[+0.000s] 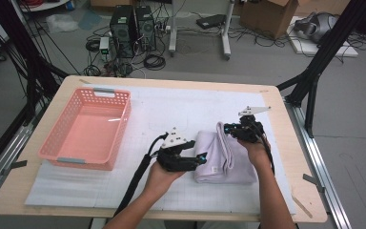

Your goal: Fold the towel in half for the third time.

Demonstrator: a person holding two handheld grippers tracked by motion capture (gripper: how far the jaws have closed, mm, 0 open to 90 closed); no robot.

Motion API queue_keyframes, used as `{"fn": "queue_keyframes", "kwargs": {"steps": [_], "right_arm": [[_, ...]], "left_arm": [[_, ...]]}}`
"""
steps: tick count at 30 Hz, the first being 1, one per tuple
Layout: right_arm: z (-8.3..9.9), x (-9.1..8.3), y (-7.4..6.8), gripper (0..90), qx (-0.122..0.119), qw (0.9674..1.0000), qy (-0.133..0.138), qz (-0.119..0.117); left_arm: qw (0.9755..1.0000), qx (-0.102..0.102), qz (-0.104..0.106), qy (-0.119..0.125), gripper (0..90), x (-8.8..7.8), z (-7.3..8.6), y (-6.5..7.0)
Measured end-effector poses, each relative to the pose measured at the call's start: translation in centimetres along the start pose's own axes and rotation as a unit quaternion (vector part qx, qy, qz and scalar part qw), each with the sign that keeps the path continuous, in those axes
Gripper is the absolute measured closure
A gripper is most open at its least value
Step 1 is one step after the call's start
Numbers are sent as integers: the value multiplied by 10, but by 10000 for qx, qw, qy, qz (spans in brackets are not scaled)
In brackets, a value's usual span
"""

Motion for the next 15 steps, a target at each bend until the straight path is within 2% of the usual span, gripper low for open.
{"fn": "queue_keyframes", "kwargs": {"steps": [4, 6, 7, 11, 15], "right_arm": [[6, -6, 6, 792, -6, 9996, -46, 291], [13, -11, 14, 668, 118, 9979, -77, 632], [16, -16, 18, 644, 252, 9972, -38, 705], [29, -43, 30, 603, 667, 9933, 167, 933], [43, -72, 28, 603, 670, 9907, 260, 1151]], "left_arm": [[9999, -2, -114, 47, 315, -13, 13, -15], [9998, -50, -167, 32, 299, -19, 19, -21], [9998, -47, -182, 4, 296, -21, 23, -24], [9997, -42, -255, -48, 265, -29, 33, -33], [9995, -12, -293, -91, 266, -38, 44, -41]]}}
Point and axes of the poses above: each handheld gripper's, and its own axes: x roughly forward along the jaws, z roughly out of its underside, y roughly to its right, the point moved 8 cm from there along x, roughly forward along the jaws, and after that the axes turned 3 degrees about x, right-handed, at the moved point
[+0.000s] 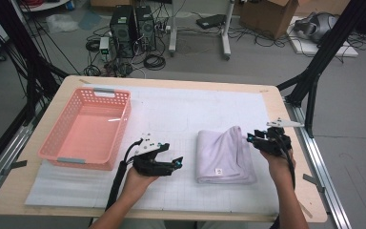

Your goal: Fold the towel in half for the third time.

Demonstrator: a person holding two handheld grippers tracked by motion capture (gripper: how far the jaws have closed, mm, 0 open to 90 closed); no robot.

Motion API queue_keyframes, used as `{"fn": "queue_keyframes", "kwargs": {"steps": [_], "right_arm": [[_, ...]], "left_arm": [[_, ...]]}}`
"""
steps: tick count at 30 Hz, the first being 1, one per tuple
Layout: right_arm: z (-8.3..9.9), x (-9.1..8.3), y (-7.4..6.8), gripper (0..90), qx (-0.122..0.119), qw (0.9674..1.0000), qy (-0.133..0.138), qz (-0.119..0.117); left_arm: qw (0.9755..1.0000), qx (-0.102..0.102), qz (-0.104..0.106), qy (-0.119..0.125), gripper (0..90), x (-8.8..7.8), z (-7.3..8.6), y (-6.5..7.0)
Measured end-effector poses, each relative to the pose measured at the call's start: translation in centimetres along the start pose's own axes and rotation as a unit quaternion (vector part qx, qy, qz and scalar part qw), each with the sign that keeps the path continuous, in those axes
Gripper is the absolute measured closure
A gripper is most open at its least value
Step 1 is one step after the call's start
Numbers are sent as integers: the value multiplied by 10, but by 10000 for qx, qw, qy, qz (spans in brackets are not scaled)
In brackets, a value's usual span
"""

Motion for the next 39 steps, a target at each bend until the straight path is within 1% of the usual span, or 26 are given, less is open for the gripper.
{"fn": "queue_keyframes", "kwargs": {"steps": [1, 3, 5, 7, 8, 10, 13, 15, 17, 19, 20, 22, 23, 25, 26, 27, 28, 29, 30, 32, 33, 34, 35, 36, 38, 39], "right_arm": [[5, -9, -1, 603, -8, 10000, 9, 16], [15, -20, -7, 613, 30, 10000, 53, -30], [27, -29, -17, 641, -9, 10000, 16, -86], [39, -33, -28, 640, -61, 9999, -71, -138], [43, -34, -31, 634, -65, 9998, -84, -155], [52, -36, -44, 618, 33, 9995, -53, -318], [60, -34, -62, 618, -51, 9990, -13, -446], [60, -31, -72, 622, -115, 9985, -62, -532], [57, -30, -79, 633, -101, 9978, -73, -651], [59, -25, -84, 643, -89, 9971, -182, -735], [63, -21, -85, 640, -100, 9968, -319, -720], [71, -12, -82, 646, -139, 9966, -575, -571], [73, -10, -81, 674, -67, 9966, -594, -576], [73, -10, -78, 805, 50, 9964, -573, -626], [73, -11, -78, 844, 68, 9961, -583, -657], [73, -12, -77, 856, 80, 9961, -569, -665], [73, -15, -76, 862, 87, 9964, -571, -615], [72, -18, -75, 863, 58, 9968, -571, -548], [71, -23, -72, 863, 75, 9977, -539, -403], [70, -30, -65, 861, 107, 9984, -519, -204], [72, -34, -61, 857, 170, 9984, -537, -90], [76, -34, -57, 834, 230, 9977, -637, -17], [80, -34, -55, 811, 296, 9969, -725, 33], [83, -33, -52, 798, 295, 9962, -810, 81], [82, -37, -50, 786, 373, 9964, -760, 79], [78, -41, -50, 754, 375, 9973, -631, 90]], "left_arm": [[10000, -23, -12, -4, 266, -2, 3, -1], [10000, 1, -33, -32, 267, -7, 8, -4], [10000, 38, -59, -20, 267, -11, 11, -6], [10000, 39, -69, -3, 267, -14, 12, -8], [10000, 58, -66, -17, 267, -15, 12, -9], [9999, 125, -63, -29, 267, -18, 13, -9], [9999, 135, -68, -10, 269, -21, 14, -10], [9999, 114, -64, 4, 269, -21, 14, -10], [9999, 122, -71, 15, 270, -22, 13, -10], [9999, 128, -85, 23, 272, -23, 14, -10], [9999, 117, -105, 27, 272, -22, 14, -11], [9999, 89, -100, 33, 272, -22, 14, -11], [9999, 83, -110, 38, 272, -22, 14, -11], [9999, 70, -112, 36, 274, -23, 14, -12], [9999, 74, -105, 38, 274, -24, 14, -12], [9999, 42, -116, 45, 274, -24, 15, -13], [9999, 15, -131, 48, 274, -24, 15, -14], [9999, -23, -124, 56, 274, -25, 15, -14], [9999, -38, -116, 61, 275, -26, 15, -15], [9999, -67, -121, 82, 275, -26, 14, -17], [9999, -66, -122, 85, 276, -27, 14, -17], [9999, -68, -124, 90, 276, -27, 14, -17], [9999, -69, -129, 82, 276, -27, 14, -17], [9999, -66, -124, 77, 276, -27, 14, -17], [9999, -69, -124, 88, 277, -27, 14, -17], [9999, -63, -120, 85, 277, -27, 14, -16]]}}
Point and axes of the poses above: each handheld gripper's, and its own axes: x roughly forward along the jaws, z roughly out of its underside, y roughly to its right, the point moved 8 cm from there along x, roughly forward along the jaws, and after that the axes turned 3 degrees about x, right-handed, at the moved point
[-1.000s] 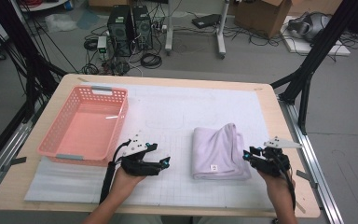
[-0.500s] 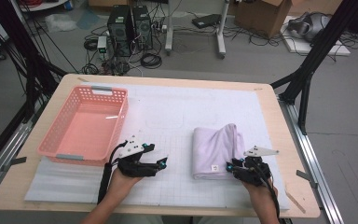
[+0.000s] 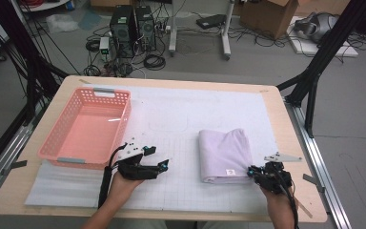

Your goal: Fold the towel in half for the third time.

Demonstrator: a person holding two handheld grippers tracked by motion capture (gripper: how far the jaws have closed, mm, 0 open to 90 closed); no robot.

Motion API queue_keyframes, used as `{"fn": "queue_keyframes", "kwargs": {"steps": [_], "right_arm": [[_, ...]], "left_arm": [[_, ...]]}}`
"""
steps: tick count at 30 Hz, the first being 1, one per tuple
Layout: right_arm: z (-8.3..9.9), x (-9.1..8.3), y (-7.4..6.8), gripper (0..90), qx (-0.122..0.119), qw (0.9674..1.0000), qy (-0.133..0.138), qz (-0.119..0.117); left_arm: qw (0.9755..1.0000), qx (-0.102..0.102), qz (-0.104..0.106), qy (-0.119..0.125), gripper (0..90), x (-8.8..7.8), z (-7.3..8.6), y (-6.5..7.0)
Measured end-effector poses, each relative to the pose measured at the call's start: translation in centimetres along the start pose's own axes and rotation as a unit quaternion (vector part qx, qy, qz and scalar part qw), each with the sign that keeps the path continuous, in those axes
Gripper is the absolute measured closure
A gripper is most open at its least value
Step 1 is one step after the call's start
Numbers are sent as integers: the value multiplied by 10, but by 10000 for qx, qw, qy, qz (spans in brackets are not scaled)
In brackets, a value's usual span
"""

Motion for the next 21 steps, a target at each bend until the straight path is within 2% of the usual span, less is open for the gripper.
{"fn": "queue_keyframes", "kwargs": {"steps": [3, 5, 6, 7, 9, 10, 12, 14, 15, 16, 17, 18, 19, 20, 21], "right_arm": [[-11, -9, -6, 713, -83, 9991, 390, -111], [-13, -5, -11, 680, -167, 9984, 504, -192], [-13, 0, -12, 658, -161, 9984, 494, -210], [-12, 7, -12, 677, -142, 9989, 393, -211], [-5, 20, -10, 772, -108, 9998, 81, -166], [-3, 23, -10, 810, -141, 9997, 18, -214], [-4, 20, -10, 857, -280, 9996, -13, -100], [-6, 12, -9, 865, -388, 9992, 24, 29], [-7, 8, -8, 865, -346, 9993, 97, 53], [-8, 4, -7, 863, -272, 9994, 199, -18], [-9, 2, -6, 833, -165, 9993, 292, -145], [-10, 2, -6, 727, -58, 9990, 355, -272], [-9, 6, -6, 558, 92, 9988, 319, -347], [-6, 12, -7, 493, 215, 9986, 220, -431], [-4, 18, -11, 503, 228, 9980, 143, -578]], "left_arm": [[10000, -16, -13, -13, 277, 1, 1, 0], [10000, -44, -12, -17, 277, 1, 1, -1], [10000, -35, -15, -27, 277, 0, 2, -1], [10000, -23, -19, -38, 277, 0, 2, -1], [10000, -36, -11, -18, 277, -1, 1, -1], [10000, -38, -27, 7, 277, -1, 1, -1], [10000, -33, -28, -5, 277, -2, 1, -2], [10000, -38, -28, -22, 277, -2, 2, -2], [10000, -46, -33, -6, 277, -2, 1, -2], [10000, -31, -27, 0, 277, -2, 1, -2], [10000, -32, -28, 0, 279, -2, 1, -2], [10000, -27, -33, -9, 279, -2, 1, -2], [10000, -36, -41, -16, 279, -1, 1, -2], [10000, -40, -39, -15, 279, -1, 2, -1], [10000, -36, -39, -14, 279, -1, 2, -1]]}}
Point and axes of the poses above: each handheld gripper's, and its own axes: x roughly forward along the jaws, z roughly out of its underside, y roughly to its right, the point moved 8 cm from there along x, roughly forward along the jaws, and after that the axes turned 3 degrees about x, right-handed, at the moved point
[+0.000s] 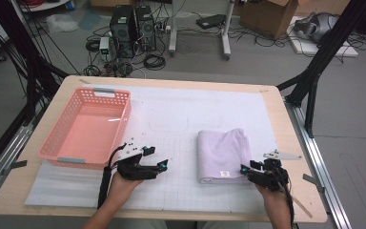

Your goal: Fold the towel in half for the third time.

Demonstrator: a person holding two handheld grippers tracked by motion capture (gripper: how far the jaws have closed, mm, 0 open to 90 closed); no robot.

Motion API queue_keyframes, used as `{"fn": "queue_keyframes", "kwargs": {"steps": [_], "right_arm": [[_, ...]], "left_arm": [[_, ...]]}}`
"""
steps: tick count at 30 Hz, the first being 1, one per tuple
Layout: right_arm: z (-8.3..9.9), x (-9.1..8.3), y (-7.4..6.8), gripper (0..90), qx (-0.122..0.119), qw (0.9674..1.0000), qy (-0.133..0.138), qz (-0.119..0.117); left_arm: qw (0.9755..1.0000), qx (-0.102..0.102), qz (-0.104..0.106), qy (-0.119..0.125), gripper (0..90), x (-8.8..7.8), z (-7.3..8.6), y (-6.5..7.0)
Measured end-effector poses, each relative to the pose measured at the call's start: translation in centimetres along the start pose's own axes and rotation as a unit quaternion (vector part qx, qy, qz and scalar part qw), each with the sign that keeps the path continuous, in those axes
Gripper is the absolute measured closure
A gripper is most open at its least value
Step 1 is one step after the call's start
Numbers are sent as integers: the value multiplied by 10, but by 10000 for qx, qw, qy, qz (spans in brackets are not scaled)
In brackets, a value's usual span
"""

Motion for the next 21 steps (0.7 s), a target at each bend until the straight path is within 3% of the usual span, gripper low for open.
{"fn": "queue_keyframes", "kwargs": {"steps": [2, 5, 7, 10, 13, 15, 18, 21], "right_arm": [[5, 10, -4, 541, -58, 9999, -123, -84], [3, 11, -10, 795, -211, 9996, -114, -162], [1, 7, -11, 810, -426, 9990, -100, -15], [-6, -8, -14, 811, -599, 9980, 102, 181], [-10, -25, -10, 810, -584, 9972, 172, 438], [-3, -27, -2, 790, -419, 9977, -21, 524], [8, -21, 10, 618, -441, 9954, -271, 802], [-10, -32, 10, 556, -394, 9956, 367, 766]], "left_arm": [[10000, 7, -3, -10, 279, 0, 0, 0], [10000, -2, -25, -7, 280, 0, 1, -1], [10000, 10, -17, -22, 280, -1, 1, -2], [10000, -14, -51, 6, 281, -2, 0, -3], [10000, -35, -59, 13, 281, -3, 0, -4], [10000, -15, -67, 8, 281, -3, 0, -5], [10000, -23, -83, 26, 282, -4, 0, -5], [9999, -20, -112, 27, 285, -5, -1, -7]]}}
Point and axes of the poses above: each handheld gripper's, and its own axes: x roughly forward along the jaws, z roughly out of its underside, y roughly to its right, the point moved 8 cm from there along x, roughly forward along the jaws, and after that the axes turned 3 degrees about x, right-handed, at the moved point
